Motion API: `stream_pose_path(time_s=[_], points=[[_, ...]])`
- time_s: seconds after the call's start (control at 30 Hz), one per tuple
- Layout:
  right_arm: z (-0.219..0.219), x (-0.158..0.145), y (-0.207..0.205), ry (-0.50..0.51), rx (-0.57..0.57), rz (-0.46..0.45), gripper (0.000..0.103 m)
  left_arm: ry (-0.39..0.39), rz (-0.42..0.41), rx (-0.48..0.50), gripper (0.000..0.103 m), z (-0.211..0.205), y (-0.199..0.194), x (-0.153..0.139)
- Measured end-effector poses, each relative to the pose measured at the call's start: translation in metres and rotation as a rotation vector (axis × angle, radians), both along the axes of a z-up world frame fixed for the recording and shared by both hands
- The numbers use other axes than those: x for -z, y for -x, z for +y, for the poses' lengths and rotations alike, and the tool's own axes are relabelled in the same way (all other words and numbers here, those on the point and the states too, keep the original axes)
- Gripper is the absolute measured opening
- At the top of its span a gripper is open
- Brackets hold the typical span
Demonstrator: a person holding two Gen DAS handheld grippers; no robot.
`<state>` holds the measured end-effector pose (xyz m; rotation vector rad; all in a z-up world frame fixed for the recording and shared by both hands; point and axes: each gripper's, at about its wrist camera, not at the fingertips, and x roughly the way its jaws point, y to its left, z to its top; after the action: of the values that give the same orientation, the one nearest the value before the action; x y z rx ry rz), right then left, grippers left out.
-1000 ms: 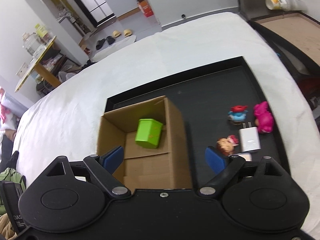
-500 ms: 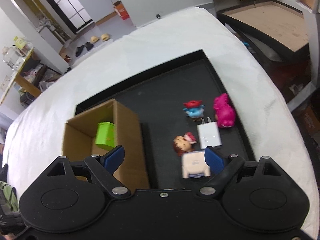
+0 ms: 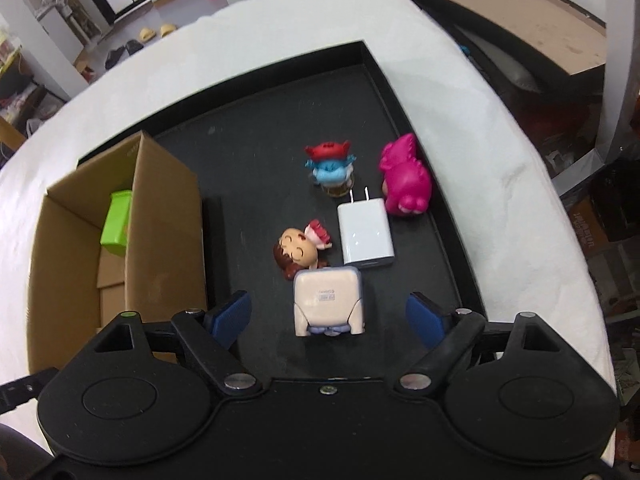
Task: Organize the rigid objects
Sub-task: 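Move the right gripper to the cream cube figure and grasp it, then lift the cream cube figure and carry it over the cardboard box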
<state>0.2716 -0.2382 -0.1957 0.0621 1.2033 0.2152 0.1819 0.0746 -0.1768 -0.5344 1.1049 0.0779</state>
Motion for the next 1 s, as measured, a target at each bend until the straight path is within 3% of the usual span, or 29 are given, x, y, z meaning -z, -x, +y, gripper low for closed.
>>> stream_pose_path(time_s=[0.23,0.33,0.37,0.4,1.0], points=[[0.011,0.016,-0.003,0.039,-0.02,0.023,0.079,0.002,0.0,-0.002,0.019,0.0,0.0,0.0],[0.014,0.024,-0.004,0.062,-0.028,0.04,0.064,0.002,0.0,-0.003,0.019,0.0,0.0,0.0],[0.013,0.026,-0.004,0.07,-0.02,0.04,0.048,0.002,0.0,-0.004,0.018,0.0,0.0,0.0],[0.011,0.027,-0.004,0.057,-0.012,0.043,0.044,0.002,0.0,-0.005,0.018,0.001,0.001,0.0],[-0.003,-0.007,0.007,0.004,-0.001,-0.008,0.043,0.007,-0.002,-0.012,0.018,0.003,0.002,-0.001]])
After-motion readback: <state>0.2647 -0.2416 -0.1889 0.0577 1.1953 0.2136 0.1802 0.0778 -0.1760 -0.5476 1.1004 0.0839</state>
